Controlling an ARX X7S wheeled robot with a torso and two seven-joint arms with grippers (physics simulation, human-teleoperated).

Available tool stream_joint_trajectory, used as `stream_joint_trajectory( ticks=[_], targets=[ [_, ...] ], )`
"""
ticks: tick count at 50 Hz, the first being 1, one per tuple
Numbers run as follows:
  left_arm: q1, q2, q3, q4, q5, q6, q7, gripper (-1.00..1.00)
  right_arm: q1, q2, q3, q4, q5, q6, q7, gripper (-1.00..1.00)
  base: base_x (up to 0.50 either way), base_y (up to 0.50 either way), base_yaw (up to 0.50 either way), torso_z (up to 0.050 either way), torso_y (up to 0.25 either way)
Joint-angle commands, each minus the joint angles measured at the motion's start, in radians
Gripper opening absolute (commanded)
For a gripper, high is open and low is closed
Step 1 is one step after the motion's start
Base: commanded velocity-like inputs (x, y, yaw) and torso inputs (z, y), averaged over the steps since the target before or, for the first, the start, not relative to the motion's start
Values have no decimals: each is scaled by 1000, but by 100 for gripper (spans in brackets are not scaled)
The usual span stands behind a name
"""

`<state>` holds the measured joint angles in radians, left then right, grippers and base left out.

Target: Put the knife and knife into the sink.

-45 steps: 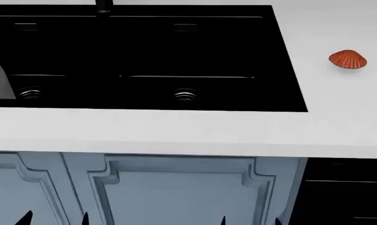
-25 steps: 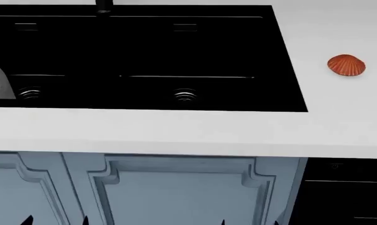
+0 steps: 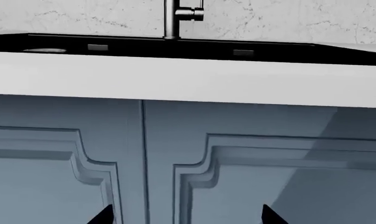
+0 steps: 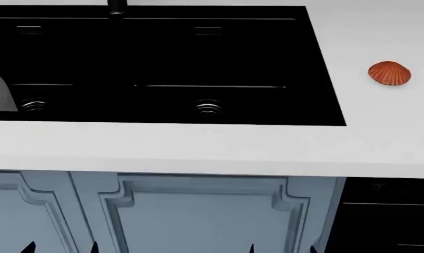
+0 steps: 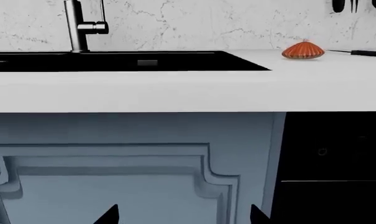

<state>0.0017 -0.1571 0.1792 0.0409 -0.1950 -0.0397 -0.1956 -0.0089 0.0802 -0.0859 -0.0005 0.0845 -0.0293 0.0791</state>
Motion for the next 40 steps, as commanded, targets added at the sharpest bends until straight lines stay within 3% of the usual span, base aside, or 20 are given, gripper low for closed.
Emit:
stream_joint_trajectory(
  ticks=[1, 7, 8, 15, 28, 40],
  targets=[
    [-19, -36, 2, 237, -11, -217, -75, 100, 33, 56, 9, -239, 45, 144, 13, 100, 0, 0, 0, 0, 0],
    [-115, -88, 14, 410, -48, -543, -110, 100, 76, 104, 1, -397, 74, 294, -5, 100, 0, 0, 0, 0, 0],
    [-139, -94, 4, 394, -53, -530, -98, 100, 74, 107, 1, -398, 77, 284, -7, 100, 0, 0, 0, 0, 0],
    [-369, -119, -144, 510, -211, -752, -99, 100, 256, 159, 39, -598, 148, 583, -3, 100, 0, 0, 0, 0, 0],
    [-627, -130, -150, 408, -264, -910, -96, 100, 593, 193, 28, -578, 198, 914, 30, 100, 0, 0, 0, 0, 0],
    [-795, -240, -152, 338, -263, -1019, -65, 100, 870, 303, -16, -471, 151, 1083, 32, 100, 0, 0, 0, 0, 0]
  ],
)
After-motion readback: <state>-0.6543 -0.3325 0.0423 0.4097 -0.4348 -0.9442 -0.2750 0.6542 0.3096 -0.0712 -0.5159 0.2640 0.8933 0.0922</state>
